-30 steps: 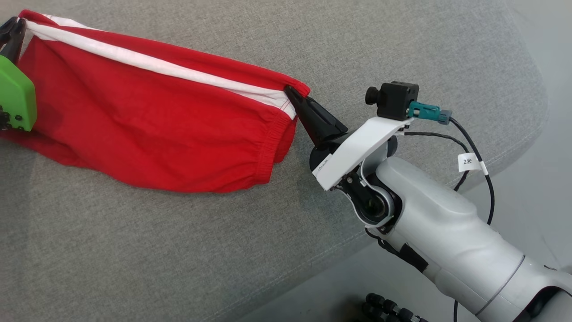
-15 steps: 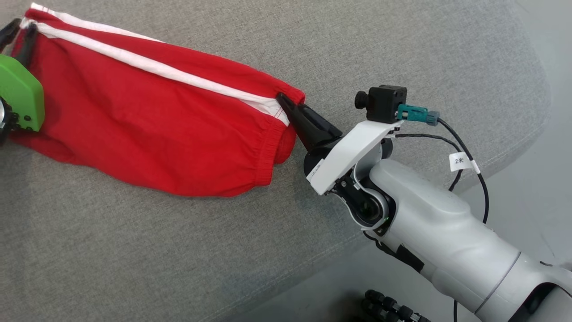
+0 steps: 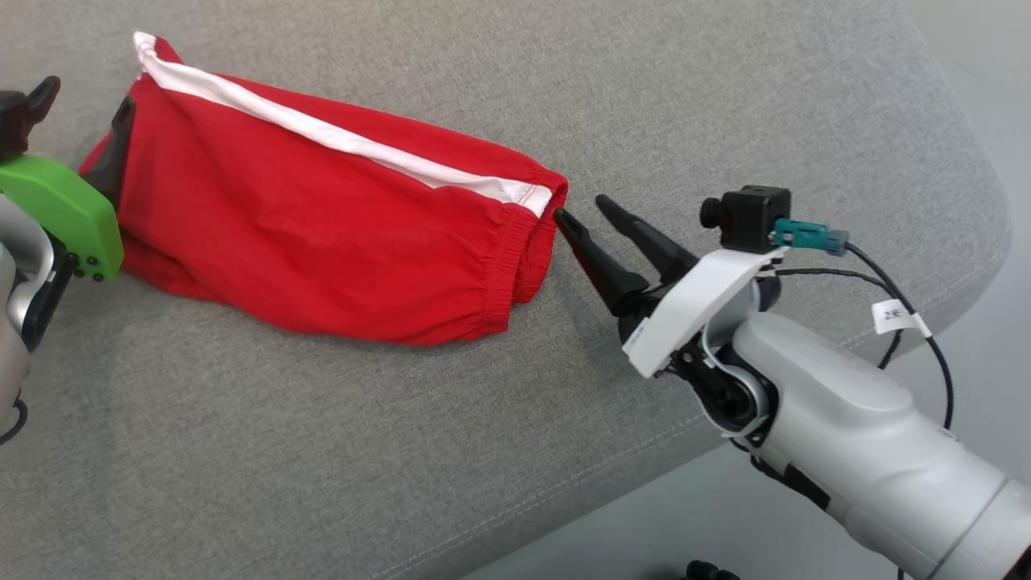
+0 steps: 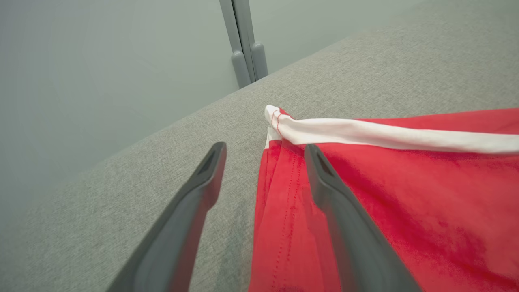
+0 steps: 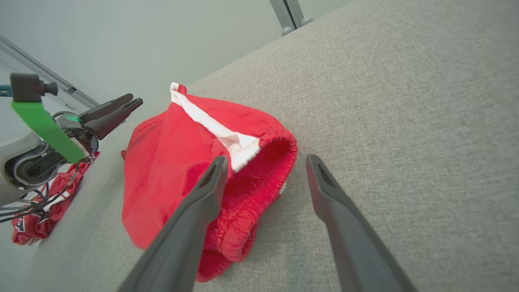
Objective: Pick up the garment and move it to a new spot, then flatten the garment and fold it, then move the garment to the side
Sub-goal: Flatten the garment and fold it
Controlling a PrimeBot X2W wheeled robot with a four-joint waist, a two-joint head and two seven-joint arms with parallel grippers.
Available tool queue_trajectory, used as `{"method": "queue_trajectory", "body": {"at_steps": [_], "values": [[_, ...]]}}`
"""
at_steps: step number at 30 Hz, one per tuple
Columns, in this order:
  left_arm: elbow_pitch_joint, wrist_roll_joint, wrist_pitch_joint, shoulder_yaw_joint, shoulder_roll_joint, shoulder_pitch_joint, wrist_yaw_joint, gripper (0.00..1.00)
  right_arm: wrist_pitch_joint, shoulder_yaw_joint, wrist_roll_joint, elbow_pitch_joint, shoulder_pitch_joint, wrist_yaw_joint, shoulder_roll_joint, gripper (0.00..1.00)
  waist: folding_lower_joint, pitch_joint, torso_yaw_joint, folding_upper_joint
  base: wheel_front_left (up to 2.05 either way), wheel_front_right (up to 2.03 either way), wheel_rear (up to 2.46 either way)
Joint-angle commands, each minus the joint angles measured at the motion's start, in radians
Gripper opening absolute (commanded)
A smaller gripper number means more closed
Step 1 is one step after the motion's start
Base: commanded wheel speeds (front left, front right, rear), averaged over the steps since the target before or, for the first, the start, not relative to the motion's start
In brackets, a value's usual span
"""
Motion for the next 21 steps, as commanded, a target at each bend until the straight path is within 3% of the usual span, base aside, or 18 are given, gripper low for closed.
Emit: {"method": "queue_trajectory", "body": {"at_steps": [1, 6, 7, 11, 21], "values": [[0.001, -0.004, -0.011, 0.009, 0.007, 0.019, 0.003, 1.00, -0.004, -0.015, -0.029, -0.011, 0.015, 0.000, -0.015, 1.00, 0.0000, -0.034, 0.019, 0.0000, 0.00, 0.00, 0.00], [-0.033, 0.022, -0.024, 0.055, 0.015, 0.050, 0.008, 1.00, -0.004, -0.108, -0.164, -0.065, 0.074, 0.000, -0.035, 1.00, 0.0000, -0.062, 0.029, 0.0000, 0.00, 0.00, 0.00], [-0.065, 0.037, -0.022, 0.091, 0.022, 0.075, 0.018, 1.00, -0.004, -0.168, -0.258, -0.089, 0.106, 0.000, -0.037, 1.00, 0.0000, -0.074, 0.036, 0.0000, 0.00, 0.00, 0.00], [-0.119, 0.076, -0.023, 0.159, 0.032, 0.131, 0.028, 1.00, -0.004, -0.291, -0.417, -0.154, 0.205, 0.000, -0.008, 1.00, 0.0000, -0.096, 0.043, 0.0000, 0.00, 0.00, 0.00], [-0.202, 0.157, -0.023, 0.295, 0.035, 0.252, 0.035, 1.00, -0.004, -0.418, -0.669, -0.223, 0.359, 0.000, 0.051, 1.00, 0.0000, -0.123, 0.041, 0.0000, 0.00, 0.00, 0.00]]}}
